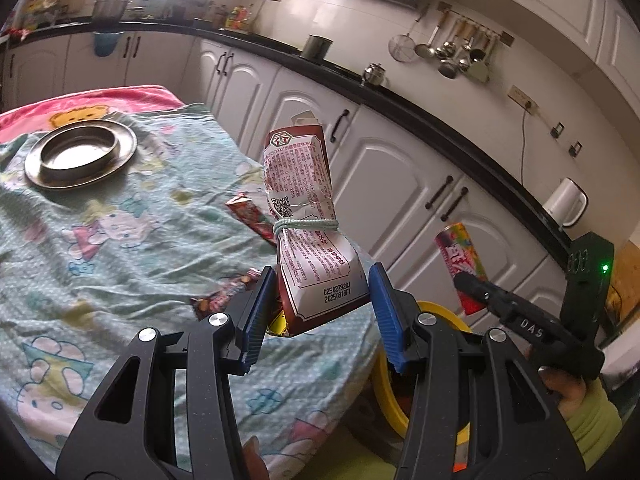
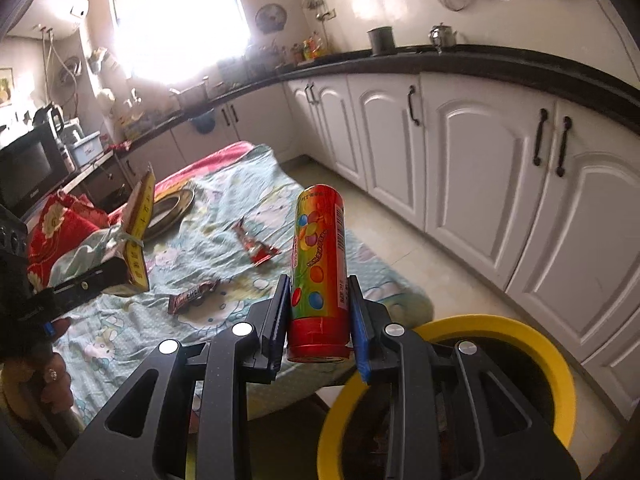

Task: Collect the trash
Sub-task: 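Carry the candy tube with the right tool while the left tool carries the box to the bin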

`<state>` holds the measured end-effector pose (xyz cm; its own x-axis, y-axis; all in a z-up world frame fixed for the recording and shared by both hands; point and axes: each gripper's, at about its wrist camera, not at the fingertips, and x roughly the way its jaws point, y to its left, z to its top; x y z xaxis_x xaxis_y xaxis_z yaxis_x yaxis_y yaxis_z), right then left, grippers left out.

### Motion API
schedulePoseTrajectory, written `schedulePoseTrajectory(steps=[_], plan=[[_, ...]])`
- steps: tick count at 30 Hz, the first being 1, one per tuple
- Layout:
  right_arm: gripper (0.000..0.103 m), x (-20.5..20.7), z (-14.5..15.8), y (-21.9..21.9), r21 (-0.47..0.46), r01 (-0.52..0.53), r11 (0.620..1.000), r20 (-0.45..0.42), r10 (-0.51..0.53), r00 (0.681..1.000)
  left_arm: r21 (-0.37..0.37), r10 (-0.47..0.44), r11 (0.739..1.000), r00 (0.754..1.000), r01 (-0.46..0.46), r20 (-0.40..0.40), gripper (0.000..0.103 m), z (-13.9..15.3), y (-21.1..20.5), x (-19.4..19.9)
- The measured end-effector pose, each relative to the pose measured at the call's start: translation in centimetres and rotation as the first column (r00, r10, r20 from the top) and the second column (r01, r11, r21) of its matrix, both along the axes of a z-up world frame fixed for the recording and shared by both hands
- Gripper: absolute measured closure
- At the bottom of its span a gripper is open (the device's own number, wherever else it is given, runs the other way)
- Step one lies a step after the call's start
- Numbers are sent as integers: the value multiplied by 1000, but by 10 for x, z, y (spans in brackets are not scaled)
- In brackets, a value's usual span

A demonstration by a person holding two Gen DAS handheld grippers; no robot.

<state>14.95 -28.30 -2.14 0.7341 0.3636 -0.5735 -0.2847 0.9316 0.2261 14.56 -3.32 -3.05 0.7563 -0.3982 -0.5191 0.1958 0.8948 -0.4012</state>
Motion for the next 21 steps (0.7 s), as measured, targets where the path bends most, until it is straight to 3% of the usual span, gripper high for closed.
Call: schedulePoseTrajectory(steps=[21], plan=[[76, -36, 5, -71, 29, 127, 992, 19, -127, 992, 93, -179, 980, 984, 178, 4, 63, 1, -80, -15]])
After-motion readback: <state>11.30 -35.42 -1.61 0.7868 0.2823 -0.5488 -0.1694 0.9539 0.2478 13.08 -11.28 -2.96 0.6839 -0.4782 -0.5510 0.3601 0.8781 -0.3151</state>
